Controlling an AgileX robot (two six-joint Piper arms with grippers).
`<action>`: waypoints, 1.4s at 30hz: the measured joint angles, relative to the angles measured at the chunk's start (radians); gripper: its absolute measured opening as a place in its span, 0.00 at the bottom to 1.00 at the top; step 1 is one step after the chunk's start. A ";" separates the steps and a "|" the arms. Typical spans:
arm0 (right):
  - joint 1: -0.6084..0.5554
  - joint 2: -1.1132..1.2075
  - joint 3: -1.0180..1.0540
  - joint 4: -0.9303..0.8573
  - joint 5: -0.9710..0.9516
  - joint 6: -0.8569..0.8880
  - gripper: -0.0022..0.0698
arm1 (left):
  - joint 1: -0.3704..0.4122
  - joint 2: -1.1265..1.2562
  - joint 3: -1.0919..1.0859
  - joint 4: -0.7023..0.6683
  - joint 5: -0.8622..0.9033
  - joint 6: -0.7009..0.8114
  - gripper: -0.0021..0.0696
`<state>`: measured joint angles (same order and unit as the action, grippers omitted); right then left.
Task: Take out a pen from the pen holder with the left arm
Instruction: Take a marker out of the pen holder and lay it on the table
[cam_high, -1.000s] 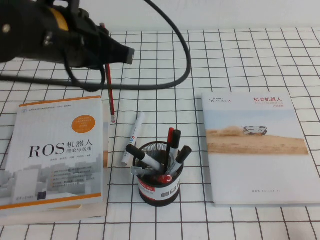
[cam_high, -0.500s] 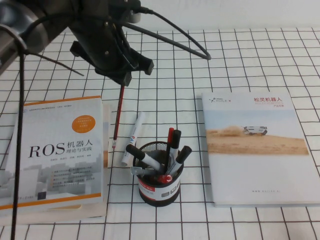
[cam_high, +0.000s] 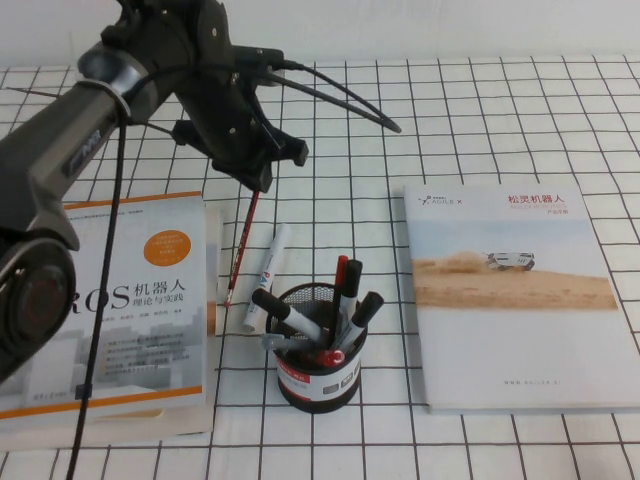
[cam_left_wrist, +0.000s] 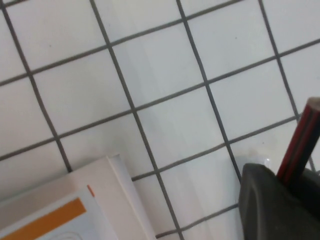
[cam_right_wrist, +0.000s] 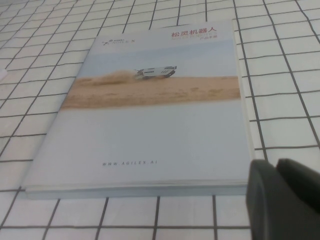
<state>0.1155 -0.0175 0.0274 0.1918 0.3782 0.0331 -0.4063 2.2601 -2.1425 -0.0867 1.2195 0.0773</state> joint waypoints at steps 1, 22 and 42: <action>0.000 0.000 0.000 0.000 0.000 0.000 0.01 | 0.002 0.015 -0.009 -0.002 0.000 0.000 0.07; 0.000 0.000 0.000 0.000 0.000 0.000 0.01 | 0.041 0.099 -0.030 -0.065 -0.102 -0.005 0.49; 0.000 0.000 0.000 0.000 0.000 0.000 0.01 | -0.047 -0.632 0.607 0.048 -0.387 -0.047 0.04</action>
<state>0.1155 -0.0175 0.0274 0.1918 0.3782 0.0331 -0.4533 1.6284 -1.5356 -0.0391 0.8330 0.0308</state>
